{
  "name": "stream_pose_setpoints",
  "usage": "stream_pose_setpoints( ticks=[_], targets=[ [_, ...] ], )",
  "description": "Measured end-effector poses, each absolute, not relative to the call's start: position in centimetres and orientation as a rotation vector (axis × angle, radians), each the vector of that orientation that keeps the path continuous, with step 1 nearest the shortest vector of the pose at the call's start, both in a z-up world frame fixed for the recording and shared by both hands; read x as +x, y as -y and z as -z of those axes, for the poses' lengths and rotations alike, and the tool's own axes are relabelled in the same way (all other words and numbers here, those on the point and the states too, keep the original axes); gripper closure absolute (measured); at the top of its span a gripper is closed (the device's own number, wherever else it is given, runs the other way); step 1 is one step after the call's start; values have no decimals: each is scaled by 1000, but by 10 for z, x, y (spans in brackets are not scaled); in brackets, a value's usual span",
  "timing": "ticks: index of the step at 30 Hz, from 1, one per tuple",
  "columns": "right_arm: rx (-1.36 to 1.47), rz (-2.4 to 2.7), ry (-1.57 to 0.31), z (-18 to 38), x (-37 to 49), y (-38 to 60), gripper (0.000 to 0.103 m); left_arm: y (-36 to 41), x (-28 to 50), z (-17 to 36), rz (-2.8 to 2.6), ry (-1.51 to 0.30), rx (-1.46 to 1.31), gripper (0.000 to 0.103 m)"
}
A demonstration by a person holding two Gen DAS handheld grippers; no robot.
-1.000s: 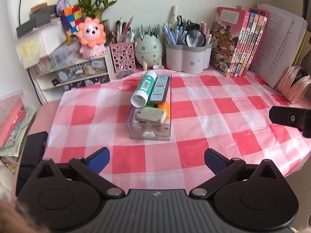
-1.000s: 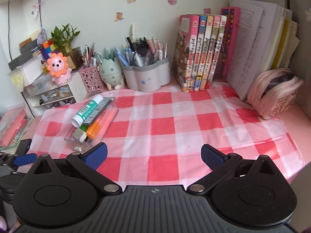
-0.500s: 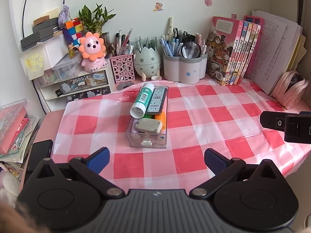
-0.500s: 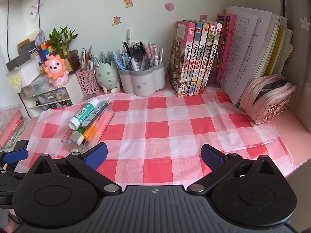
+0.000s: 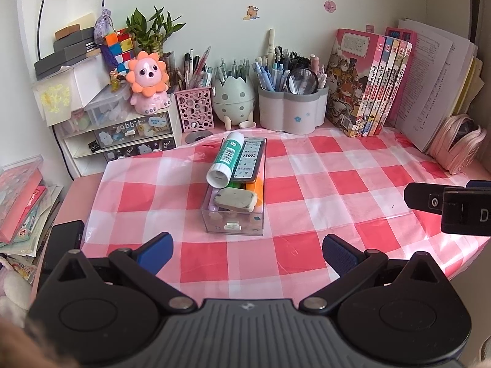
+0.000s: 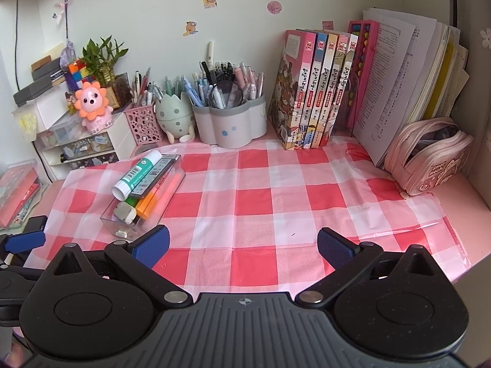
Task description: Organize stationery
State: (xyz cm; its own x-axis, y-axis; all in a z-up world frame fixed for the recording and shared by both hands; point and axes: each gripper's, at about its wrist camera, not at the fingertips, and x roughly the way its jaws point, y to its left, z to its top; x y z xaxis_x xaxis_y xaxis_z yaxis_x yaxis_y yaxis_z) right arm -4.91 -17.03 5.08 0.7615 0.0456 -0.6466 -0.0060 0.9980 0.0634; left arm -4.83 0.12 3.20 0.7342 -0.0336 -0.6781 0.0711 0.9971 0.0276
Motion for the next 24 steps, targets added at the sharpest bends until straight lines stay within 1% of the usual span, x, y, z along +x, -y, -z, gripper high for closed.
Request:
stream_pose_setpoints(
  ticks=[24],
  targets=[
    [51,-23,-681,-54,-51,171,5,-1,-48,-33,57,-742,52,21]
  ],
)
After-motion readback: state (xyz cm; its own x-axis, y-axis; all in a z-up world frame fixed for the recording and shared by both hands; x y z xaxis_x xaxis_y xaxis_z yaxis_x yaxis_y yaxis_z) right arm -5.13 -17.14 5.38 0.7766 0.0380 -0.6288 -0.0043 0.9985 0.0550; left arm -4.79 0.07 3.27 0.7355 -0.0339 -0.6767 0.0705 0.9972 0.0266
